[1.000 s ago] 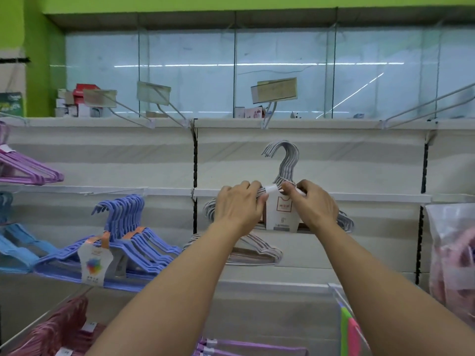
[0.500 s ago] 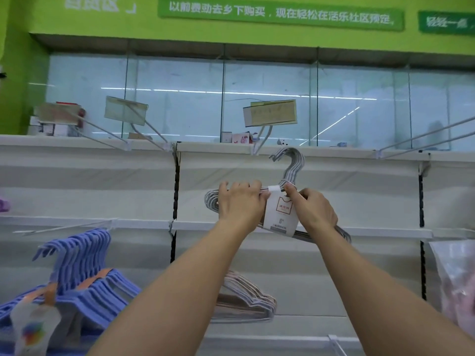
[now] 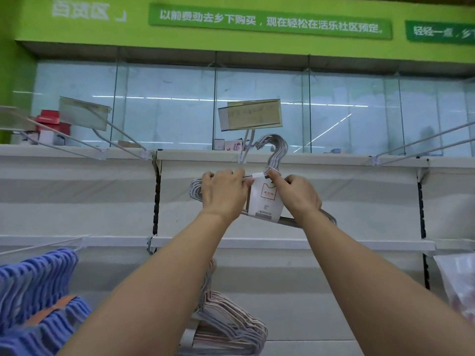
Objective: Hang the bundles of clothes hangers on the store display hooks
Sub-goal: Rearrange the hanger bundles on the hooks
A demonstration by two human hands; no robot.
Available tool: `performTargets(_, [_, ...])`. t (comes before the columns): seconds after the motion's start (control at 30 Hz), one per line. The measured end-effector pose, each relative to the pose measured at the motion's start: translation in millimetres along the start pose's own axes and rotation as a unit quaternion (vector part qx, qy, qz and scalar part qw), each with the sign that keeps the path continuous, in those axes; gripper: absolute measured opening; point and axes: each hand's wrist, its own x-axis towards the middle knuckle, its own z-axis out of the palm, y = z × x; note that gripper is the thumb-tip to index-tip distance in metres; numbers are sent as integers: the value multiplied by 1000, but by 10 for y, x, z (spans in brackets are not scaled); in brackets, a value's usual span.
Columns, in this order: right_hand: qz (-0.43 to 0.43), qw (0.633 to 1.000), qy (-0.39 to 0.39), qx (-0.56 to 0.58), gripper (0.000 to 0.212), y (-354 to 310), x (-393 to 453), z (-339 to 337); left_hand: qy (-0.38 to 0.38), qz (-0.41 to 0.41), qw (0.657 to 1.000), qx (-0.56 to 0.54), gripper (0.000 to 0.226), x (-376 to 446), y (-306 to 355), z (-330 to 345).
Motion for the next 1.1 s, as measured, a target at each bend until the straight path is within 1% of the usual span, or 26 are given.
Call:
performTargets(0.17, [-11, 1000, -8, 12, 65, -115, 54, 164, 17, -13, 1000, 5, 38, 11, -174, 49])
performTargets(0.3, [-17, 999, -33, 36, 65, -155, 71, 294, 19, -18, 1000, 13, 37, 23, -308, 61])
performTargets(0.47, [-37, 996, -69, 38, 58, -146, 79, 484, -4, -34, 999, -17, 35, -65, -494, 186])
performTargets(0.57, [-30, 997, -60, 26, 58, -98, 84, 552, -22, -31, 998, -41, 33, -71, -545, 290])
performTargets(0.63, [-21, 999, -49, 2, 59, -72, 69, 550, -52, -31, 996, -59, 34, -60, -533, 372])
performTargets(0.7, [-21, 998, -34, -42, 58, -61, 58, 543, -86, -37, 992, -88, 35, -72, -517, 466])
performTargets(0.77, [-23, 996, -12, -83, 59, -63, 47, 554, -103, -40, 988, -107, 38, -100, -515, 524])
performTargets(0.9, [-18, 992, 36, -123, 57, -47, -44, 616, -88, -30, 987, -129, 41, -166, -558, 553])
performTargets(0.97, [-63, 987, 72, -132, 53, 9, -152, 695, -69, -34, 984, -162, 41, -205, -652, 566])
performTargets(1.0, [-98, 981, 105, -127, 50, 44, -228, 744, -60, -47, 979, -188, 40, -220, -719, 565])
performTargets(1.1, [-195, 954, 206, -100, 45, 223, -527, 990, -47, -131, 955, -261, 39, -303, -995, 582])
